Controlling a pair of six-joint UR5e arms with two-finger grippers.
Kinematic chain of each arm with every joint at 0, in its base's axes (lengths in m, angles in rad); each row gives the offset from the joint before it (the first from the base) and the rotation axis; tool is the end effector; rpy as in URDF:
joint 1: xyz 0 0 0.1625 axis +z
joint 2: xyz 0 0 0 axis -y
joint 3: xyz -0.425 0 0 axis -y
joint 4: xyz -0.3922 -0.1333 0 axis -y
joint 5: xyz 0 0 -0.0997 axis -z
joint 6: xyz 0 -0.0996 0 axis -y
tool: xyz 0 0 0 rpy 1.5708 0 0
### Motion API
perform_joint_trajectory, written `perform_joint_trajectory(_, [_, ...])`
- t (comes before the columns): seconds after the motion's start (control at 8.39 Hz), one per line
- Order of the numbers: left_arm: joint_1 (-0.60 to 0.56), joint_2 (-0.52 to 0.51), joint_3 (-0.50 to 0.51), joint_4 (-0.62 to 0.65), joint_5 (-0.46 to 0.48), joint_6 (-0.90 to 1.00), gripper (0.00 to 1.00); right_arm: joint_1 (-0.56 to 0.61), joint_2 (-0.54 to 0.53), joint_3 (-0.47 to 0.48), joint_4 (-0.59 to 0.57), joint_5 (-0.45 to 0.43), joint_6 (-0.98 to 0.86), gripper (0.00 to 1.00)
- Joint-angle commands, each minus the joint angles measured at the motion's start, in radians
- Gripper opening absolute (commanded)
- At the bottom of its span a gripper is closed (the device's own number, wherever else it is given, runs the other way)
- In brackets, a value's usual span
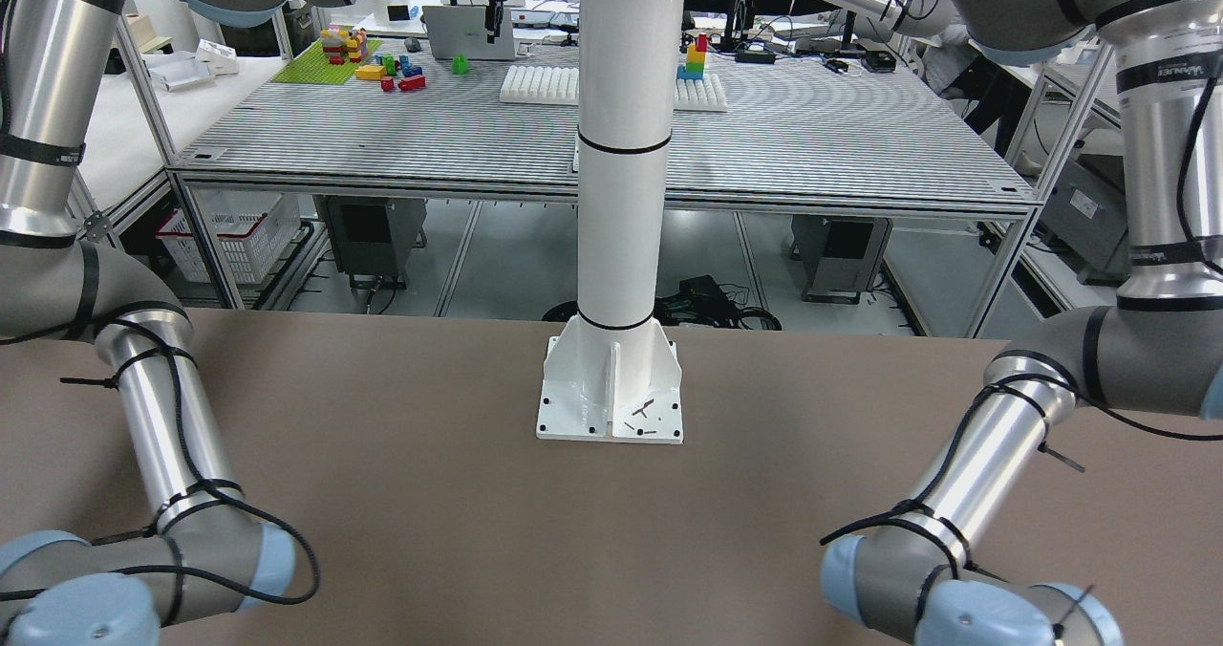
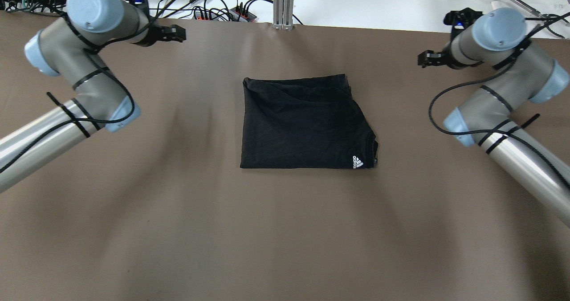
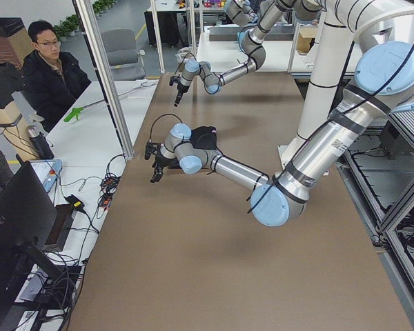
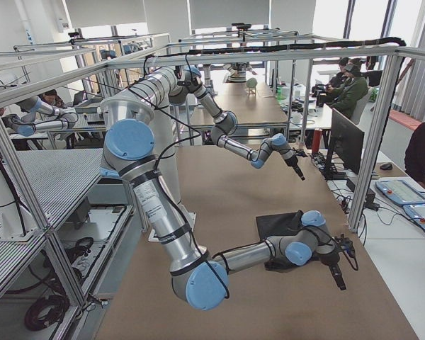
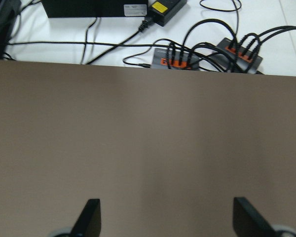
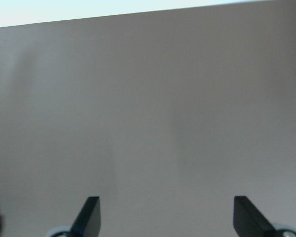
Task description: Fold clothes
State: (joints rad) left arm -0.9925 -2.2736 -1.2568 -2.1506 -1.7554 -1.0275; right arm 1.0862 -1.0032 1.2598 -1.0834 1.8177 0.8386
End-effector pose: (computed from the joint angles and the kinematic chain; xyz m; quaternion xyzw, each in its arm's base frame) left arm 0.3272 -0.7117 0.3114 0.2634 0.3902 -0.1544 0.8687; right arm -0.2514 -0.7114 0.4249 0.2141 -0.3121 0.1187 0.9179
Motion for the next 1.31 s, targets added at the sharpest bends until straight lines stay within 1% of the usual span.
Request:
perform_joint_trajectory(0.0, [-0.128, 0.216, -0.11, -0.001, -0.022, 0.335, 0.94, 0.157, -0.185, 0.049, 0.045, 0.003, -0.396, 0.95])
perform_joint_trajectory(0.12, [-0.182, 0.294, -0.128, -0.014, -0.022, 0.475, 0.94, 0.209, -0.23, 0.044, 0.095, 0.003, -0.502, 0.95])
perform_joint_trajectory(0.24, [-0.239, 0.34, -0.133, -0.023, -0.024, 0.572, 0.94, 0.236, -0.276, 0.047, 0.134, 0.006, -0.557, 0.95])
perform_joint_trajectory(0.36, [-0.305, 0.403, -0.131, -0.069, -0.06, 0.671, 0.94, 0.271, -0.328, 0.047, 0.195, 0.018, -0.602, 0.95])
perform_joint_trajectory(0.48, [-0.363, 0.463, -0.131, -0.119, -0.108, 0.746, 0.94, 0.3, -0.363, 0.047, 0.215, 0.043, -0.654, 0.95])
perform_joint_trajectory(0.6, [-0.404, 0.523, -0.135, -0.162, -0.131, 0.779, 0.94, 0.349, -0.38, 0.047, 0.217, 0.098, -0.708, 0.95])
perform_joint_trajectory(0.72, [-0.447, 0.563, -0.135, -0.207, -0.169, 0.815, 0.94, 0.389, -0.4, 0.047, 0.218, 0.12, -0.76, 0.95])
perform_joint_trajectory(0.83, [-0.515, 0.6, -0.147, -0.224, -0.224, 0.89, 0.94, 0.409, -0.428, 0.062, 0.221, 0.124, -0.773, 0.95])
perform_joint_trajectory(0.95, [-0.546, 0.623, -0.165, -0.224, -0.24, 0.927, 0.94, 0.409, -0.452, 0.093, 0.22, 0.124, -0.773, 0.95])
perform_joint_trajectory(1.19, [-0.548, 0.628, -0.162, -0.224, -0.216, 0.922, 0.94, 0.409, -0.456, 0.095, 0.22, 0.121, -0.768, 0.95])
